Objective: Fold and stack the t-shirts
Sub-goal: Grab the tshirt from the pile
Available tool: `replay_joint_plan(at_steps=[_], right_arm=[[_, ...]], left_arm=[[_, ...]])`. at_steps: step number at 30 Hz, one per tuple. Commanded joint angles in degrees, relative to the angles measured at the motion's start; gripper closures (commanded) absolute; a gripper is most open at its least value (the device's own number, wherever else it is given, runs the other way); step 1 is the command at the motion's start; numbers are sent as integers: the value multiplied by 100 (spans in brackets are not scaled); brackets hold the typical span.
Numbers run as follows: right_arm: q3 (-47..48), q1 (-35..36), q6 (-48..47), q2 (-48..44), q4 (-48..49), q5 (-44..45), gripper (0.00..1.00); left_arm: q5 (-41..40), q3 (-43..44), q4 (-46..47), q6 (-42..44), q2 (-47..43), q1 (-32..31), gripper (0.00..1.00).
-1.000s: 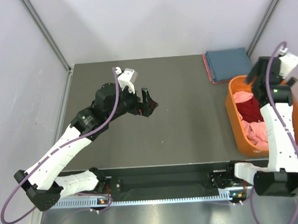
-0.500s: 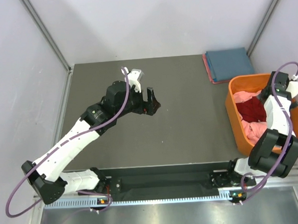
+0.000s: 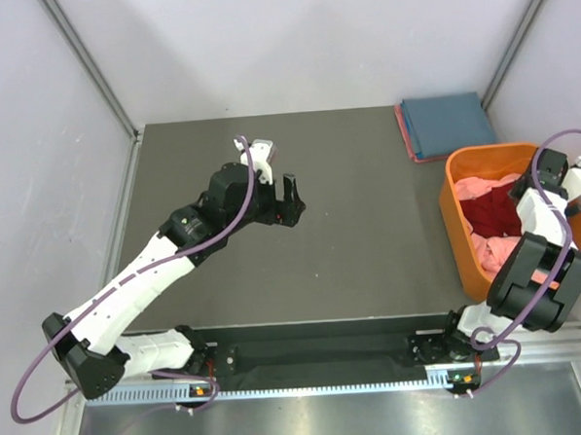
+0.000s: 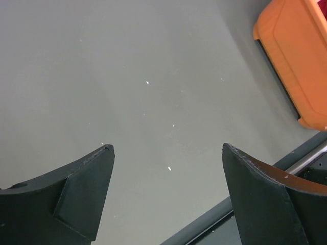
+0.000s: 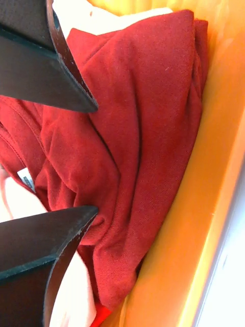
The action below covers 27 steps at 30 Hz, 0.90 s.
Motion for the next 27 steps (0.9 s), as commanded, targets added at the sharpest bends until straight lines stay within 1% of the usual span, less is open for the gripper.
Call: replay_joint_plan(at_steps=[1,3,4,5,8,9,10,11,13,17,18,19,20,22,23,24,25,26,27], right_arm=[[19,-120,33,-1,436,83,27],[-95,-155,42,7,515,136,31],[-139,-155,42,7,533,128,35],[-166,-147,42,-10,577,93,47],[-131,-147,-45,-115,525,5,73],[-18,-147,-80,-168,489,-65,89],[79,-147,-203,-264,437,-135,96],[211,-138,-256,-326,332,-266,100],[694,-94,-379,-518,-98,-425,100],[1607,134,-485,-924,-722,-1101,100],[2131,274,-572,-1002,-976,-1251,100],[2424,327,-756,-1099,-1092,-1426,100],[3088,354,-836,-1143,-1197,-1959,100],[3803,354,-950,-1231,-1338,-2672,100],[4163,363,-942,-1232,-1330,-3389,100],[4976,380,-890,-1206,-1348,-3692,100],[5358,381,-689,-1118,-1165,-4009,100],[5675,389,-504,-1100,-894,-4743,100],[5931,389,-276,-1091,-499,-5194,100]], left_arm=[[-158,-33,149,112,-312,-2,9],[-140,-226,237,86,-478,-2,9],[-149,-288,281,77,-540,-2,9],[-175,-341,316,77,-593,-11,9],[-307,-508,343,59,-778,-11,9],[-342,-587,387,68,-839,-11,9],[-386,-631,413,77,-875,-2,9],[-412,-658,440,86,-884,-2,9],[-483,-728,492,112,-901,-11,8],[-404,-684,431,95,-884,-2,8],[-360,-702,431,77,-910,-2,8],[-325,-711,448,68,-928,-2,8],[-290,-737,457,60,-963,-11,8],[-211,-746,457,33,-989,-2,8],[-184,-737,449,7,-1015,-2,8],[-149,-728,457,-46,-1059,-2,8],[-123,-737,475,-90,-1068,-2,8],[-131,-737,501,-151,-1086,-11,7],[-140,-728,493,-291,-1103,-2,7]])
